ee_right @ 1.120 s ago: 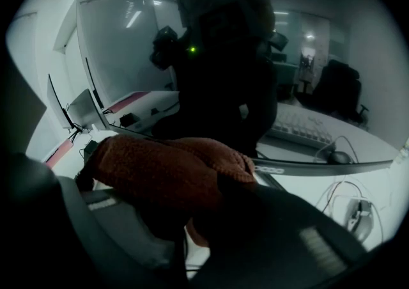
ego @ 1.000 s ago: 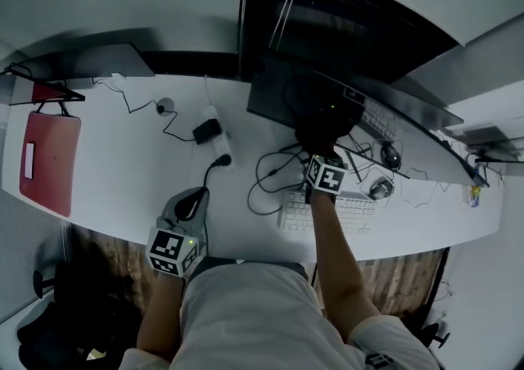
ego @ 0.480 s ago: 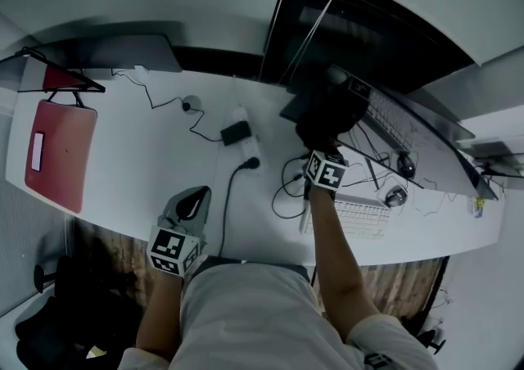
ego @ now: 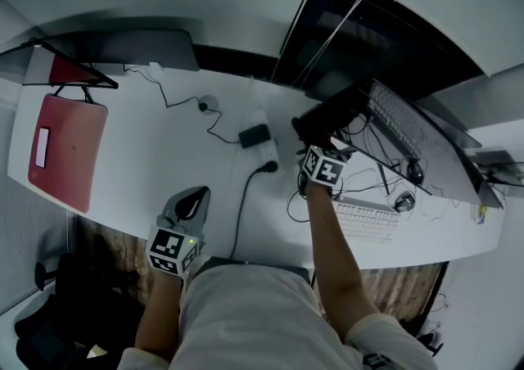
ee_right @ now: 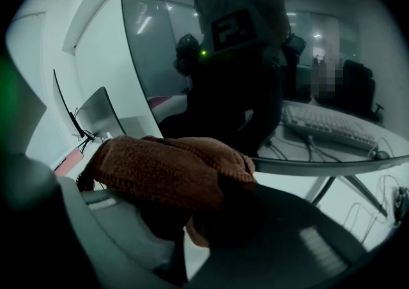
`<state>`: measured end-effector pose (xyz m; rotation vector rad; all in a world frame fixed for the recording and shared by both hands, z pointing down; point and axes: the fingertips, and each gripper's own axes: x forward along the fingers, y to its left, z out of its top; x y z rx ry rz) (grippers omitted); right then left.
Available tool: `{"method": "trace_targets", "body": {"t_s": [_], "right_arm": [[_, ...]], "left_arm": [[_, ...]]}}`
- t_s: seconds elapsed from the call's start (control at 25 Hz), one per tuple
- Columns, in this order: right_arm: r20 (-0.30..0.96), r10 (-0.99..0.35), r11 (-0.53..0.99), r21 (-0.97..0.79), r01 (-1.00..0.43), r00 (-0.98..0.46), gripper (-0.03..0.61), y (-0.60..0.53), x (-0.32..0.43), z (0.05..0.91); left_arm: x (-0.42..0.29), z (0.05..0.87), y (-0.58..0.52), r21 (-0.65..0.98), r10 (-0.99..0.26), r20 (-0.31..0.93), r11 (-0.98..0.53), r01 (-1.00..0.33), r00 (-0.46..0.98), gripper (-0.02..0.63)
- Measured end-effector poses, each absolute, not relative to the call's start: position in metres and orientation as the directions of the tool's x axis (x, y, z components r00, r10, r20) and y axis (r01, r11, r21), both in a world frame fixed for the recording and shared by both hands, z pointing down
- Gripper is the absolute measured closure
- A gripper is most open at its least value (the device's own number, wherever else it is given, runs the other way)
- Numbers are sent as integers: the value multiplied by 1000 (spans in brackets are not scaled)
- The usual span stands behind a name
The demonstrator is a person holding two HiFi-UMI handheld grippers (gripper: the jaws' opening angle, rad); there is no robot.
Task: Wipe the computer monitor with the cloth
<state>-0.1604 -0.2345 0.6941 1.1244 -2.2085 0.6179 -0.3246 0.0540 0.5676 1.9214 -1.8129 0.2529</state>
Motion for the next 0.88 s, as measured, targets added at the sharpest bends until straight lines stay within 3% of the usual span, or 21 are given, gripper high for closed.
{"method": "trace_targets", "body": {"t_s": [0.44, 0.88], "right_arm": [[622, -503, 509, -347, -788, -599, 538, -222, -213, 692], [447, -520, 350, -666, -659, -728, 538, -223, -245, 673]], "left_arm": [[-340, 576, 61, 224, -881, 464, 19, -974, 89, 604], [-342, 580, 61, 218, -876, 476, 37, -975, 73, 604]]}}
